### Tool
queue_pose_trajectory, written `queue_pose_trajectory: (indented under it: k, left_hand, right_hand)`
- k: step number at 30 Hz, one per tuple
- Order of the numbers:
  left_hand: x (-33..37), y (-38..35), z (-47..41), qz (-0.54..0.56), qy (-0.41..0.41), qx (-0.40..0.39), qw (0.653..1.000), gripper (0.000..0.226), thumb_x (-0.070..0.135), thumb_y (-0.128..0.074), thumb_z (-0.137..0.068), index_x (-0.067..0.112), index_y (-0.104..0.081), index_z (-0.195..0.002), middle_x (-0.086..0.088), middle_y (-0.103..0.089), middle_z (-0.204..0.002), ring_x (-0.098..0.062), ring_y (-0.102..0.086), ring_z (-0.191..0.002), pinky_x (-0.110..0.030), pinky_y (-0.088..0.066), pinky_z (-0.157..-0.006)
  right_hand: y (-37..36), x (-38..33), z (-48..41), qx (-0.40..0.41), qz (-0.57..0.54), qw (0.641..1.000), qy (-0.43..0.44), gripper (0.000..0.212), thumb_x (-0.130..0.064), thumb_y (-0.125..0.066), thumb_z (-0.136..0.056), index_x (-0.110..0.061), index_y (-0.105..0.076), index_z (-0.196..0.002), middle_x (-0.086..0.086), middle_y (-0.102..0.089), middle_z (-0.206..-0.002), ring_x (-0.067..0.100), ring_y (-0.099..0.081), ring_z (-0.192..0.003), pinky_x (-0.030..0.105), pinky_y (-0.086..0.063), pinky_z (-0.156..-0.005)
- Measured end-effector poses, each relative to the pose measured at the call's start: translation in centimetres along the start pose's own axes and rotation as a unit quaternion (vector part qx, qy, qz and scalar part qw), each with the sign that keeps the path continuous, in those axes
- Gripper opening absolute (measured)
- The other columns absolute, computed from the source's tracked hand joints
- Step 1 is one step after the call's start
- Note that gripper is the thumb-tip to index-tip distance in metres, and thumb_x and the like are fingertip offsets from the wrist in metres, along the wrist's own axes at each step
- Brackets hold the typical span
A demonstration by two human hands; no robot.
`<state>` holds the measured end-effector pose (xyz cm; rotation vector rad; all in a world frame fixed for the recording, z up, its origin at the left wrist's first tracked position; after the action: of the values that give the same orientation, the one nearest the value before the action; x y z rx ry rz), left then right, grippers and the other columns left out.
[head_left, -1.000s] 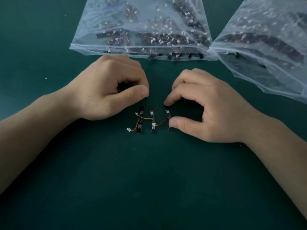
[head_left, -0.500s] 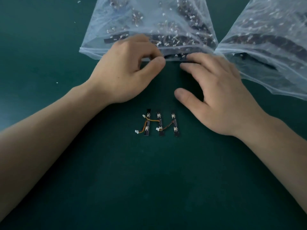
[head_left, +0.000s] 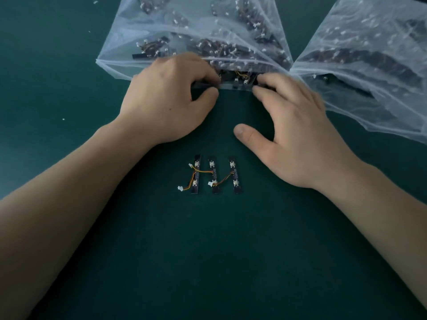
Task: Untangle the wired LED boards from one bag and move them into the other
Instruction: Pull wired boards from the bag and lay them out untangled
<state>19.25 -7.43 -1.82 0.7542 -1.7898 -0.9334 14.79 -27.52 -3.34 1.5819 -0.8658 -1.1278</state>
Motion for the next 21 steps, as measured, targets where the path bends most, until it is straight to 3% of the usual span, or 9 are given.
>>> queue_pose_trajectory:
  k: [3, 6, 8, 11, 13, 15, 16, 18, 21]
  left_hand:
    - [-0.4, 0.1, -0.3, 0.032, 0.003, 0.011, 0.999, 0.029, 0.036, -0.059, -0.096, 0.031, -0.076, -0.119, 0.021, -0.065, -0.112, -0.001, -0.054, -0.080, -0.041, -0.057, -0.083]
    - [-0.4, 0.1, 0.2, 0.043, -0.036, 0.003, 0.998, 0.026, 0.027, -0.065, -0.097, 0.026, -0.077, -0.121, 0.017, -0.067, -0.115, 0.012, -0.052, -0.077, -0.031, -0.053, -0.079]
    - [-0.4, 0.1, 0.3, 0.052, -0.059, 0.009, 0.997, 0.022, 0.019, -0.068, -0.097, 0.022, -0.078, -0.116, 0.016, -0.069, -0.110, 0.011, -0.053, -0.075, -0.017, -0.046, -0.075]
    - [-0.7, 0.5, 0.7, 0.069, -0.056, 0.021, 0.996, 0.016, 0.012, -0.073, -0.094, 0.024, -0.080, -0.104, 0.035, -0.060, -0.081, 0.002, -0.053, -0.065, -0.005, -0.037, -0.066]
    - [-0.9, 0.6, 0.7, 0.089, -0.045, 0.030, 0.995, 0.016, 0.013, -0.074, -0.094, 0.028, -0.077, -0.099, 0.040, -0.058, -0.072, 0.000, -0.053, -0.060, -0.004, -0.036, -0.061]
    - [-0.9, 0.6, 0.8, 0.107, -0.047, 0.027, 0.993, 0.020, 0.011, -0.072, -0.094, 0.030, -0.072, -0.100, 0.038, -0.061, -0.075, -0.004, -0.053, -0.058, -0.005, -0.036, -0.059]
    - [-0.8, 0.7, 0.8, 0.115, -0.054, 0.018, 0.992, 0.022, 0.009, -0.071, -0.095, 0.029, -0.072, -0.104, 0.034, -0.064, -0.080, -0.007, -0.052, -0.058, -0.006, -0.037, -0.060]
    - [-0.5, 0.6, 0.9, 0.116, -0.082, -0.006, 0.990, 0.023, 0.005, -0.068, -0.096, 0.022, -0.075, -0.109, 0.022, -0.067, -0.097, -0.011, -0.052, -0.062, -0.010, -0.038, -0.064]
    - [-0.1, 0.2, 1.1, 0.100, -0.132, -0.048, 0.985, 0.018, 0.006, -0.067, -0.099, 0.019, -0.079, -0.103, 0.005, -0.067, -0.104, -0.008, -0.057, -0.071, -0.013, -0.039, -0.068]
  right_hand:
    - [-0.2, 0.1, -0.2, -0.008, 0.031, 0.999, -0.007, 0.079, -0.073, -0.031, -0.096, -0.028, -0.030, -0.162, 0.002, -0.012, -0.171, 0.025, -0.009, -0.158, 0.050, -0.009, -0.125]
    - [-0.3, 0.1, -0.2, -0.019, 0.054, 0.998, -0.007, 0.085, -0.074, -0.023, -0.096, -0.021, -0.029, -0.162, 0.001, -0.016, -0.170, 0.023, -0.010, -0.157, 0.049, -0.011, -0.123]
    - [-0.2, 0.1, -0.2, -0.007, 0.034, 0.999, -0.012, 0.087, -0.073, -0.029, -0.097, -0.013, -0.032, -0.160, -0.001, -0.021, -0.167, 0.021, -0.014, -0.155, 0.045, -0.011, -0.123]
    - [0.5, 0.2, 0.1, 0.059, -0.022, 0.998, -0.010, 0.073, -0.057, -0.053, -0.099, -0.009, -0.044, -0.152, -0.001, -0.035, -0.159, 0.020, -0.029, -0.149, 0.041, -0.018, -0.121]
    - [1.4, 0.4, 0.4, 0.150, -0.088, 0.985, 0.008, 0.051, -0.038, -0.065, -0.097, -0.008, -0.060, -0.138, -0.002, -0.055, -0.140, 0.018, -0.051, -0.132, 0.039, -0.036, -0.116]
    - [2.3, 0.7, 0.6, 0.225, -0.163, 0.960, 0.024, 0.024, -0.019, -0.069, -0.095, -0.009, -0.069, -0.116, -0.006, -0.066, -0.111, 0.011, -0.063, -0.103, 0.025, -0.049, -0.095]
    - [2.5, 0.9, 0.6, 0.226, -0.199, 0.953, 0.022, 0.014, -0.012, -0.068, -0.093, -0.011, -0.070, -0.108, -0.009, -0.067, -0.100, 0.007, -0.063, -0.090, 0.019, -0.049, -0.085]
    - [2.1, 1.0, 0.4, 0.162, -0.263, 0.951, -0.001, 0.016, -0.006, -0.063, -0.089, -0.018, -0.068, -0.100, -0.012, -0.065, -0.084, 0.007, -0.061, -0.074, 0.015, -0.047, -0.070]
    - [1.6, 0.5, 0.5, 0.085, -0.251, 0.964, -0.005, 0.025, -0.013, -0.057, -0.082, -0.023, -0.068, -0.101, -0.011, -0.059, -0.070, 0.012, -0.054, -0.063, 0.024, -0.044, -0.061]
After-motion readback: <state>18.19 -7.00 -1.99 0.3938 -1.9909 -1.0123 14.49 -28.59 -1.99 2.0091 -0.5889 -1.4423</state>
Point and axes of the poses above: each hand's wrist, its own z-axis away from the middle knuckle, its own y-axis out of the back of the hand, x = y × z, the point moved 4 cm from there along -z, towards the middle knuckle
